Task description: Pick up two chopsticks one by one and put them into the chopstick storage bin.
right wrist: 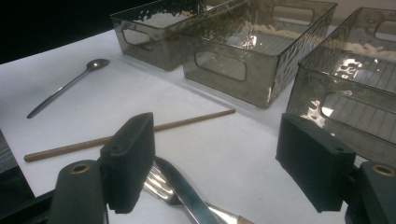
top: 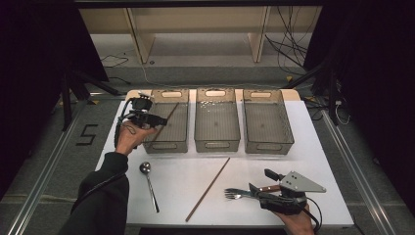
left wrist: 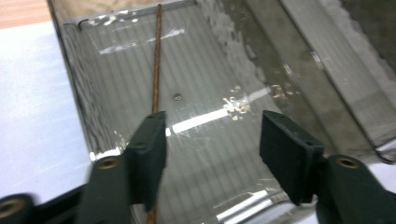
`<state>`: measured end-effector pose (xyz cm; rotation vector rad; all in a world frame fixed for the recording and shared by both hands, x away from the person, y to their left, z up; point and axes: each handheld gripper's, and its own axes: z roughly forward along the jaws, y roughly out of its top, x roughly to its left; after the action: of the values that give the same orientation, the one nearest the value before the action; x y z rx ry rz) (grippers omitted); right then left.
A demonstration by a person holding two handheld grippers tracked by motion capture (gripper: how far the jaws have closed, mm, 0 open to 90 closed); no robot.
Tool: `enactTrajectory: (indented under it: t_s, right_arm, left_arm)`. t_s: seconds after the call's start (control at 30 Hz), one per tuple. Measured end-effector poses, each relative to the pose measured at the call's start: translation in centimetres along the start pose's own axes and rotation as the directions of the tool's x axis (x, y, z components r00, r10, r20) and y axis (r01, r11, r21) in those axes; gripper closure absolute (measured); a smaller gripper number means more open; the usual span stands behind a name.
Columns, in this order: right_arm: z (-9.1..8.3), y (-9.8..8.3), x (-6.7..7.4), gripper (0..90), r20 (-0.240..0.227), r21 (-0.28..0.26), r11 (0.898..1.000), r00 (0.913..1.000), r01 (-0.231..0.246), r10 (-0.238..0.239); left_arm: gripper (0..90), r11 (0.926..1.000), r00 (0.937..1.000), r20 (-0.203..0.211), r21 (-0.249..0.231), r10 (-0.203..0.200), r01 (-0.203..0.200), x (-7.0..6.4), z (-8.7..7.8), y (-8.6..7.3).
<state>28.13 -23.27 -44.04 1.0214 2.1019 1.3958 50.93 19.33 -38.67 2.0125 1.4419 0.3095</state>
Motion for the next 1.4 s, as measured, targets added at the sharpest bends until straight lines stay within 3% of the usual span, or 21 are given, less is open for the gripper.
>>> enactTrajectory:
  t_s: [0.2,0.57,0.73,0.83,0.97,1.13,1.23,1.3,1.4]
  right_arm:
    - [-0.1,0.0,0.0,28.7,0.004,0.002,1.000,1.0000,0.002,-0.002]
    - [-0.1,0.0,0.0,28.7,0.005,0.002,1.000,1.0000,0.004,-0.004]
    - [-0.1,0.0,0.0,28.7,0.007,0.003,1.000,1.0000,0.005,-0.005]
    - [-0.1,0.0,0.0,28.7,0.007,0.002,1.000,1.0000,0.007,-0.007]
    - [-0.1,0.0,0.0,28.7,0.008,0.000,1.000,0.9999,0.008,-0.008]
    - [-0.1,0.0,0.1,28.7,0.008,0.003,1.000,1.0000,0.006,-0.006]
    - [0.0,0.0,0.1,28.7,0.006,0.002,1.000,1.0000,0.008,-0.008]
    - [0.0,0.0,0.1,28.7,0.006,0.002,1.000,1.0000,0.006,-0.006]
    - [0.0,0.0,0.1,28.7,0.009,0.003,1.000,0.9999,0.005,-0.005]
  left_arm:
    - [26.7,0.9999,0.9974,0.071,0.000,0.010,-0.010,-2.0,-1.6,-0.5]
    - [16.6,0.9941,0.9872,0.118,0.005,0.107,-0.108,-6.8,-2.9,-3.7]
    - [16.3,0.9870,0.9789,0.134,0.026,0.154,-0.159,-9.1,-3.0,-5.4]
    - [16.3,0.9761,0.9712,0.127,0.056,0.202,-0.210,-10.5,-3.1,-6.3]
    - [16.2,0.9734,0.9679,0.137,0.061,0.211,-0.221,-11.6,-3.2,-7.3]
    - [16.2,0.9607,0.9581,0.153,0.100,0.242,-0.259,-12.8,-2.5,-8.7]
    - [16.2,0.9599,0.9570,0.159,0.104,0.242,-0.260,-13.2,-2.2,-9.3]
    - [16.2,0.9635,0.9582,0.175,0.104,0.226,-0.247,-13.5,-2.2,-9.7]
    - [16.2,0.9597,0.9555,0.183,0.119,0.231,-0.255,-13.9,-1.9,-10.2]
